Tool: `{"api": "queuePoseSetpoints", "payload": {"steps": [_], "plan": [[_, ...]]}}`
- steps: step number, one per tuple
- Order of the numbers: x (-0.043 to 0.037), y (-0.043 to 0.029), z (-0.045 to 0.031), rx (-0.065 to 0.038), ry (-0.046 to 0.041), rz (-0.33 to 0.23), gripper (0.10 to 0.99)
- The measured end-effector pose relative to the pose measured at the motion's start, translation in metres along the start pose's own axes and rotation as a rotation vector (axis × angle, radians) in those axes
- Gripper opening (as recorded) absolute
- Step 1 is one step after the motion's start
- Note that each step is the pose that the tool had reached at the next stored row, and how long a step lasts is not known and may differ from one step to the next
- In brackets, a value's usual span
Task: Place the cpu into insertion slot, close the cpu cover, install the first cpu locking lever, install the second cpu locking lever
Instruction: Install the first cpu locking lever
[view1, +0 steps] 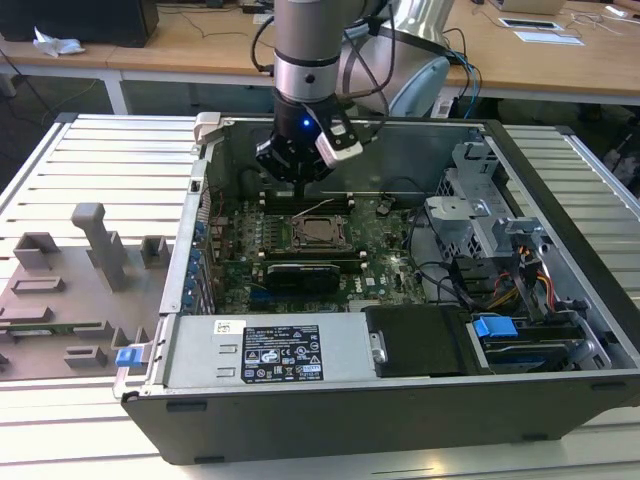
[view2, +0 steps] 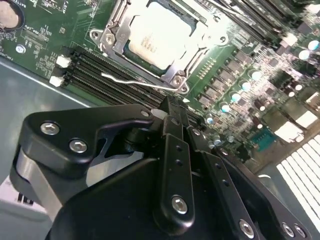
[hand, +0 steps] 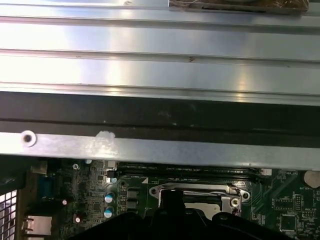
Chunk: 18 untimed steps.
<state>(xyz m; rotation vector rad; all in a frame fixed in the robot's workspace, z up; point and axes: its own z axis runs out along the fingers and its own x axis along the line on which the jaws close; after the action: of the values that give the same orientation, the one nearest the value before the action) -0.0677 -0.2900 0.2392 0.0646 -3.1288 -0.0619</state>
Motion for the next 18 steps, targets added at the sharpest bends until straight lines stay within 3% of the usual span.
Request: {"api": "queuePoseSetpoints", "payload": {"steps": [10, 13, 15, 18], "plan": [[-0.0097, 0.0087, 0.0207, 0.0, 0.0002, 0.0, 0.106], [-0.0181, 0.011, 0.0245, 0.0, 0.0011, -0.001, 0.106], [-0.028, 0.0107, 0.0277, 0.0, 0.003, -0.002, 0.106], [-0.0316, 0.0104, 0.0298, 0.0, 0.0033, -0.002, 0.106]]}}
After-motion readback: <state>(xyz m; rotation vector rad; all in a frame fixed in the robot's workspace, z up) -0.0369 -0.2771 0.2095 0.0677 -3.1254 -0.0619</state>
